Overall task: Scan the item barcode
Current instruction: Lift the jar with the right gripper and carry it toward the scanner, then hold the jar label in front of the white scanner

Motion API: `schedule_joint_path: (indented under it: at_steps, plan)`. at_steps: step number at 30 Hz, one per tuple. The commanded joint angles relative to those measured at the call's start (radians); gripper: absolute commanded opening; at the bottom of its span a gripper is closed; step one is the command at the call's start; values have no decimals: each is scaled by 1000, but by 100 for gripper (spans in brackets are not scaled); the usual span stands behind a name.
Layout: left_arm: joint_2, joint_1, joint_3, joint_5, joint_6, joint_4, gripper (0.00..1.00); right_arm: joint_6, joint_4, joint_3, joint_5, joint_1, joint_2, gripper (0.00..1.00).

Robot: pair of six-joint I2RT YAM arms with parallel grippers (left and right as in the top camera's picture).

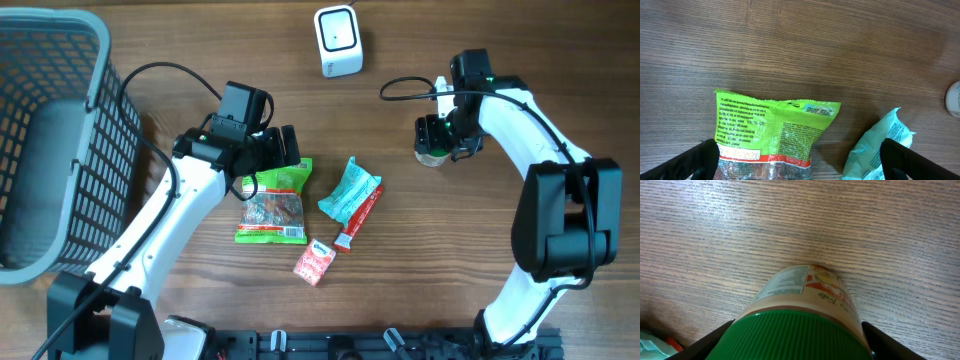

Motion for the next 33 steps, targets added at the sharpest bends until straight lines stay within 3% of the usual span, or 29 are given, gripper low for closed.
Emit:
schedule_joint_path:
  at_steps: [1, 9, 13, 19, 27, 33]
  plan:
    - [-1, 2, 6, 5, 5, 3, 100, 16, -4, -7, 10, 6, 2, 73]
    - [-1, 2, 6, 5, 5, 3, 100, 42, -134, 121, -12, 29, -100, 64]
    - [-1, 2, 6, 5, 5, 3, 100, 44, -182, 200, -115, 36, -167, 50]
    - [-1, 2, 6, 5, 5, 3, 100, 88, -197, 294, -187, 43, -195, 43]
    - [-1, 2, 6, 5, 5, 3, 100, 193, -199, 496, -182, 149, -193, 41]
    - [-1, 2, 6, 5, 5, 3, 100, 241, -75, 503, -102, 223, -127, 39]
